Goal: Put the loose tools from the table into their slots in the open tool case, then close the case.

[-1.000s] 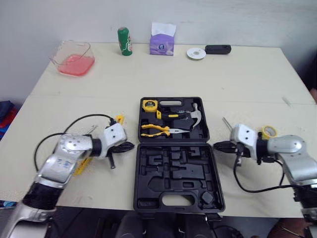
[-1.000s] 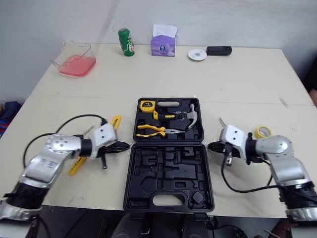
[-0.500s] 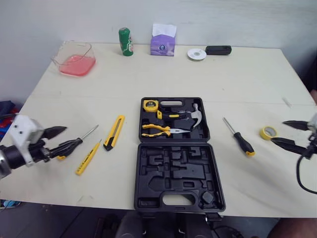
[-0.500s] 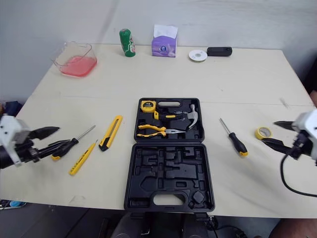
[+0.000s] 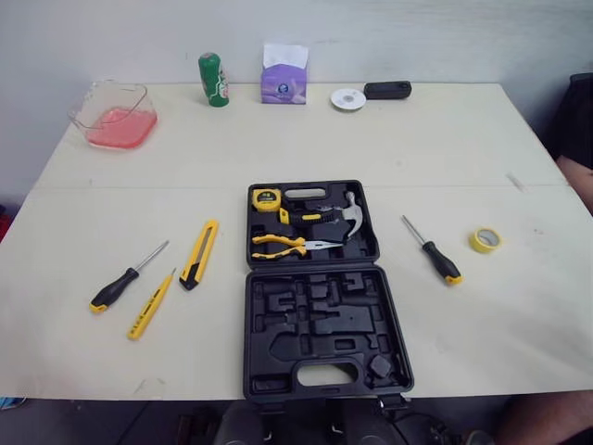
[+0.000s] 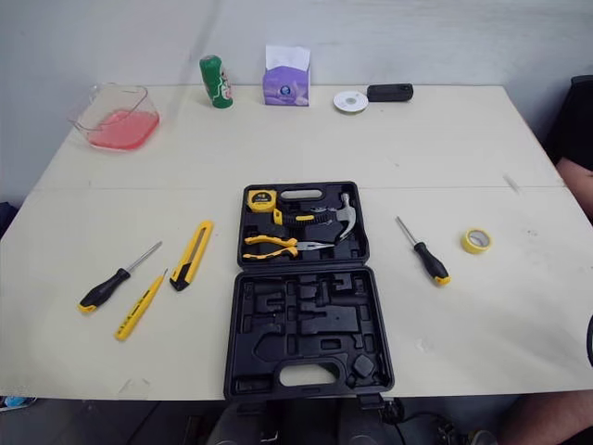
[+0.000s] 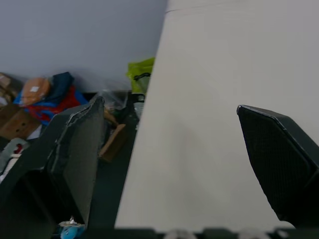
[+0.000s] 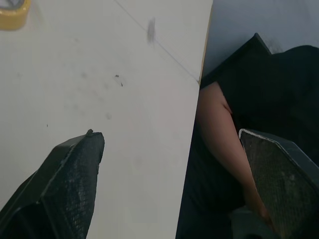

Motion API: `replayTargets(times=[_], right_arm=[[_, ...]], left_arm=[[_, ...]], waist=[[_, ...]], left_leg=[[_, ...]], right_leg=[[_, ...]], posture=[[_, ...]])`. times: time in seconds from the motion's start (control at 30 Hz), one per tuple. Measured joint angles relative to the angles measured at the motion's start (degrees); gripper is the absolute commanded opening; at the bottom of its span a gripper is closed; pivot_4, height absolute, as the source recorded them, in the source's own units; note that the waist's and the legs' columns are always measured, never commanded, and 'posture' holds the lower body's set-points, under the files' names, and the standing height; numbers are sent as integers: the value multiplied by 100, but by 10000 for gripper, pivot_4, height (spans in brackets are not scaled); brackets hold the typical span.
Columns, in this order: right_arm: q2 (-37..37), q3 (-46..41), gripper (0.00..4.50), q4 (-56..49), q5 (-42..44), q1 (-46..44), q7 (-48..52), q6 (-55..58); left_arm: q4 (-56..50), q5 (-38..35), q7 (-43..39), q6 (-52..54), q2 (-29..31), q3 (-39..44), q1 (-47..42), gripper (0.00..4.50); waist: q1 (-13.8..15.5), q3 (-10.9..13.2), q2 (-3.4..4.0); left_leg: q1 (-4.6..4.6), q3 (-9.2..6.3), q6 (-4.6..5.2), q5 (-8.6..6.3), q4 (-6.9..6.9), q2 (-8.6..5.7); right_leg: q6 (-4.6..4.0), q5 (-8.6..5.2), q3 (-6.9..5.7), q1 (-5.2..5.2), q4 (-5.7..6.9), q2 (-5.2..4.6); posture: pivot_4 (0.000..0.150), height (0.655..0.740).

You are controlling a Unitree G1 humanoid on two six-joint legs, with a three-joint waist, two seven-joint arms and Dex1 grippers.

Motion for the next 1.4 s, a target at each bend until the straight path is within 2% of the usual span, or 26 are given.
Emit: replayTargets(times=[0.3,0.5,0.67,0.8,0.87,1.1,1.23,1.4], right_arm=[[-15,252,45000,512,-460,245,-1024,-580],[150,478,45000,230,-70,-42,-727,-437],[381,728,45000,-542,495,-426,-289,344],[638,1016,45000,-1606,1103,-781,104,1042],[657,1158,45000,-2134,1290,-811,349,1259],[1092,1397,45000,-2958,1867,-1311,836,1427],[1469,1985,45000,-3700,2387,-1645,1185,1947],[1642,2363,45000,-4515,2991,-1953,1438,2613]], left_arm=[[604,8,72,-837,-144,-208,185,44849],[605,-129,-77,-1114,-123,-364,-25,44849],[428,-274,-319,-1110,-108,-553,-125,44849],[-387,-523,-565,-783,-128,-740,-128,44849],[-959,-767,-764,-294,-128,-787,16,44849],[-2741,-1307,-1024,1188,-177,-1024,481,44849],[-3770,-1418,-1168,1903,-148,-1400,848,44849],[-3822,-1121,-1057,2269,104,-1822,609,44849]], waist=[[2,-1,1],[2,-3,-4],[-20,-3,-3],[-3,-4,-5],[5,-3,-4],[25,-3,-5],[-11,-2,-4],[29,-3,-5]], left_leg=[[27,28,-20,-20,-7,14],[41,39,-16,-22,-3,17],[46,61,-7,-30,-2,20],[46,61,-8,-31,2,24],[45,64,-7,-33,0,24],[43,68,23,-24,7,24],[48,75,18,-25,7,28],[40,76,17,-21,6,36]], right_leg=[[-9,-4,79,5,0,7],[-10,-4,96,6,14,8],[-10,-4,106,-1,20,9],[-10,-4,108,-2,24,10],[-10,-4,107,-4,25,10],[-10,-4,103,0,19,11],[-10,-4,116,-6,30,17],[-19,-9,111,-23,36,26]], posture=[[1500,7400],[1500,7400],[1500,7400],[1500,7400],[1500,7400],[1500,7400],[1500,7400],[1500,7400]])
